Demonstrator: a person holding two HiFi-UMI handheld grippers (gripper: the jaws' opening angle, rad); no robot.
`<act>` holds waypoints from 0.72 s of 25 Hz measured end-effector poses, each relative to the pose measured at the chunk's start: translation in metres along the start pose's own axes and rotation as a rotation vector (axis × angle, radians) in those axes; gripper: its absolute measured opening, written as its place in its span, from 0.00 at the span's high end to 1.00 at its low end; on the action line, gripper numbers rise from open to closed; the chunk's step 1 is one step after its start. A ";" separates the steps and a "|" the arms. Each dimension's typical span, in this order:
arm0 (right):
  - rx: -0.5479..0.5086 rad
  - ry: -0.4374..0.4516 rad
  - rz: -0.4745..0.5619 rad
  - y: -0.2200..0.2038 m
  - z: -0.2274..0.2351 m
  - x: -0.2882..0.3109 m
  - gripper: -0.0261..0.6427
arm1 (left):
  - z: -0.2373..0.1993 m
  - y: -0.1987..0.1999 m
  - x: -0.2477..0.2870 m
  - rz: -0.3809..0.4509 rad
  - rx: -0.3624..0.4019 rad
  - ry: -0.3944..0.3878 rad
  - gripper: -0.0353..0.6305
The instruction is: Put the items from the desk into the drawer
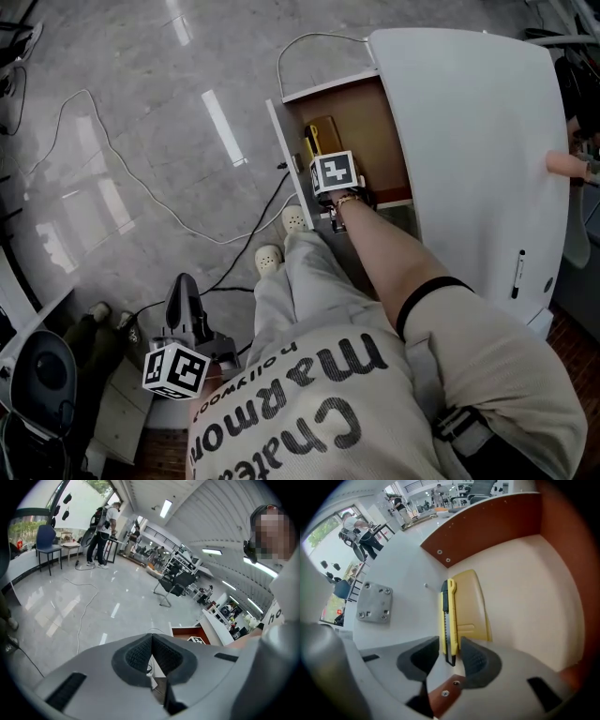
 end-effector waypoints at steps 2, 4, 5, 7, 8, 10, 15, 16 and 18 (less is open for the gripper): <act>0.016 -0.002 0.030 0.000 0.000 -0.009 0.74 | -0.001 -0.002 -0.002 0.003 0.007 -0.022 0.94; 0.067 0.004 0.075 -0.003 -0.001 -0.027 0.75 | -0.002 -0.003 -0.008 0.010 0.009 -0.046 0.94; 0.103 0.013 0.101 -0.005 -0.002 -0.038 0.77 | -0.001 -0.002 -0.012 0.013 0.012 -0.061 0.94; 0.176 0.040 0.166 -0.008 -0.005 -0.064 0.79 | 0.002 0.004 -0.017 0.024 0.030 -0.102 0.94; 0.204 0.052 0.200 -0.010 -0.007 -0.078 0.80 | 0.005 0.009 -0.020 0.030 0.045 -0.127 0.94; 0.244 0.064 0.259 -0.020 -0.014 -0.108 0.83 | 0.012 0.018 -0.028 0.046 0.077 -0.176 0.94; 0.362 0.103 0.450 -0.057 -0.043 -0.184 0.95 | 0.027 0.037 -0.054 0.089 0.136 -0.298 0.94; 0.376 0.118 0.495 -0.062 -0.049 -0.200 0.96 | 0.033 0.040 -0.059 0.096 0.148 -0.322 0.94; 0.388 0.149 0.578 -0.072 -0.060 -0.233 0.96 | 0.047 0.047 -0.068 0.107 0.159 -0.374 0.94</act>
Point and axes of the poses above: the fingertips, and each gripper's own axes: x forward along the fingers, z to its right, y out of its top, the point moved 5 cm from there along -x, backward along the fingers, and after that the axes turned 2 degrees about -z, right-handed, at the moved point
